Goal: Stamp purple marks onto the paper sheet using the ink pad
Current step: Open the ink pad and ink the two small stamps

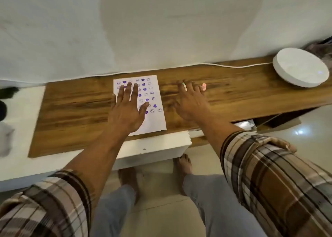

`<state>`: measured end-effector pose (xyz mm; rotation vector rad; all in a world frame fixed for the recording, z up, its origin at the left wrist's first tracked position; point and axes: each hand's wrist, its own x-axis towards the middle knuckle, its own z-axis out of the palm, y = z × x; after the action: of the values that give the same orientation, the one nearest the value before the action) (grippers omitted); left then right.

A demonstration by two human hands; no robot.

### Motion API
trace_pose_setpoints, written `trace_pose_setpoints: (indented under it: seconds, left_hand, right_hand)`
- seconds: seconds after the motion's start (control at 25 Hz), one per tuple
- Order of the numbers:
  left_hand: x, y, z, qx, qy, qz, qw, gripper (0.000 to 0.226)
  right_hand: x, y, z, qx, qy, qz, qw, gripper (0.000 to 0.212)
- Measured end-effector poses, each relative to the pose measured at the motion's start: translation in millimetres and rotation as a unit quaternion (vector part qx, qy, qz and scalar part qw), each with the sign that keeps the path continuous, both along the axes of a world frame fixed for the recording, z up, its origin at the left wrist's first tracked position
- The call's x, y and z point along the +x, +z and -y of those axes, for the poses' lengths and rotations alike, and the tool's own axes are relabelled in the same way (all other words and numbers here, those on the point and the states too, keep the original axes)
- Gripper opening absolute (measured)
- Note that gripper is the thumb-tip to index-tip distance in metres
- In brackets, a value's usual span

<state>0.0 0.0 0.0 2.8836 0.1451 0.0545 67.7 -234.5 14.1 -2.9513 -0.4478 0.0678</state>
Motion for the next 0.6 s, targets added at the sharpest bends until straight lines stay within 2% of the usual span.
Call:
trace_pose_setpoints:
  seconds: [0.12, 0.28, 0.44, 0.6]
  left_hand:
    - [18, -22, 11, 0.003, -0.017, -0.024, 1.0, 0.079]
    - [50, -33, 55, -0.022, -0.107, -0.055, 0.993, 0.077]
    - [77, -36, 101, -0.044, -0.121, -0.104, 0.986, 0.079]
    - [86, -46, 126, -0.104, -0.086, -0.132, 0.982, 0.066]
  right_hand:
    - [26, -25, 19, -0.037, 0.004, -0.069, 0.997, 0.076]
    - [47, -40, 45, -0.101, 0.021, -0.16, 0.982, 0.081]
    - [62, -43, 55, -0.114, 0.052, -0.154, 0.98, 0.069]
    - [66, -43, 58, -0.094, 0.071, -0.142, 0.983, 0.063]
